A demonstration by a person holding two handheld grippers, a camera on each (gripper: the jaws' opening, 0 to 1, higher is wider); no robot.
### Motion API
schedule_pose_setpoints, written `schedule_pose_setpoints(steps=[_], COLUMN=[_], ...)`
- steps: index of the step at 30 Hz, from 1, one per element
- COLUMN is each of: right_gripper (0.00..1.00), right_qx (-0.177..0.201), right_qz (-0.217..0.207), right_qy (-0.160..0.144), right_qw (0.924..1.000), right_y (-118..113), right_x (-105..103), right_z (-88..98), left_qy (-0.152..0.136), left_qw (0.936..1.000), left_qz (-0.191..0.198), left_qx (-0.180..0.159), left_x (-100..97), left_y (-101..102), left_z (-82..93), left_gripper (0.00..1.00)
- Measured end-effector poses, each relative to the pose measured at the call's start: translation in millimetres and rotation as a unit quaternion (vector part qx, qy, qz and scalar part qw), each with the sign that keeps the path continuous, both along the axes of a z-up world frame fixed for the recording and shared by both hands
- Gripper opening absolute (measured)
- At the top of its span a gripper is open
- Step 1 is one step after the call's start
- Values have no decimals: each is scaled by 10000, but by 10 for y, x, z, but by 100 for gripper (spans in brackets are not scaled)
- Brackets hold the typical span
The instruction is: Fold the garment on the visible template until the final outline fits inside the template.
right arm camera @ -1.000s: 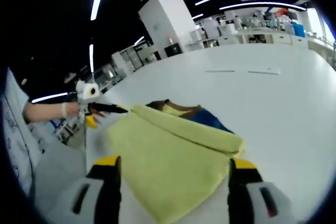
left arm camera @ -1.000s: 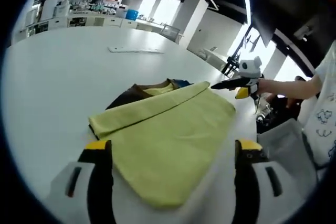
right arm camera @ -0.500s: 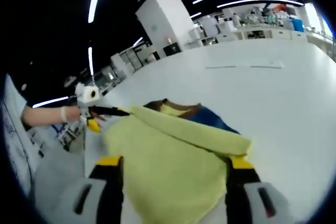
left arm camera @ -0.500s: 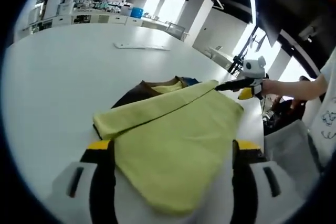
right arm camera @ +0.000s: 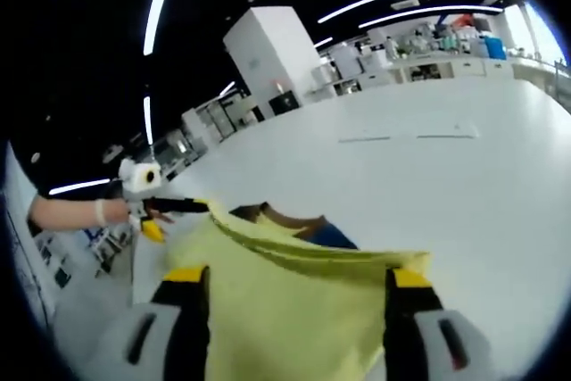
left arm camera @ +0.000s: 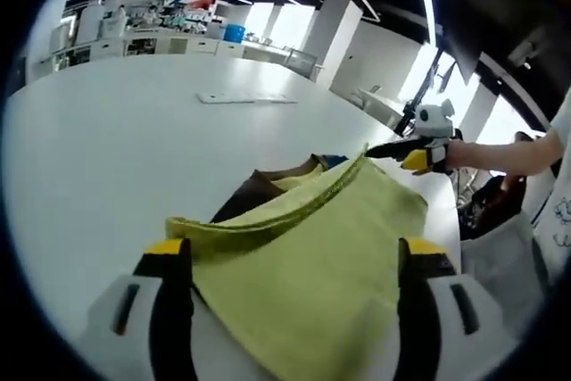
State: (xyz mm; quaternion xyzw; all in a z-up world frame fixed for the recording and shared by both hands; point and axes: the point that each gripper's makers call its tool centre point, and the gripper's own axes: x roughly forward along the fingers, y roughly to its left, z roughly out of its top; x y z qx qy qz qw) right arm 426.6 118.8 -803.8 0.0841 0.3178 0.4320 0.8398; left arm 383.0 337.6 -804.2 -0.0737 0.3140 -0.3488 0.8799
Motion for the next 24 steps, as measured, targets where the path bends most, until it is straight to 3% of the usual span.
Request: schedule_pose_setpoints(steps=[7, 16, 24], right_gripper=[80, 80, 79], right_qx=[-60, -339, -344], right_qz=[-57, 128, 17], right_qy=[27, -111, -82], right_qw=[10000, 9993, 9994], right_y=[-23, -99, -227], right_x=[109, -63, -244], right_z=[-28, -13, -9], left_qy=[-7, -255, -155], left_qw=[10000, 9994, 9993], left_qz=[70, 135, 313], left_qx=[-14, 167, 165], left_x=[81, 46, -227], left_y=[2, 65, 224], left_z=[3, 59, 50], left_gripper=[93, 92, 91])
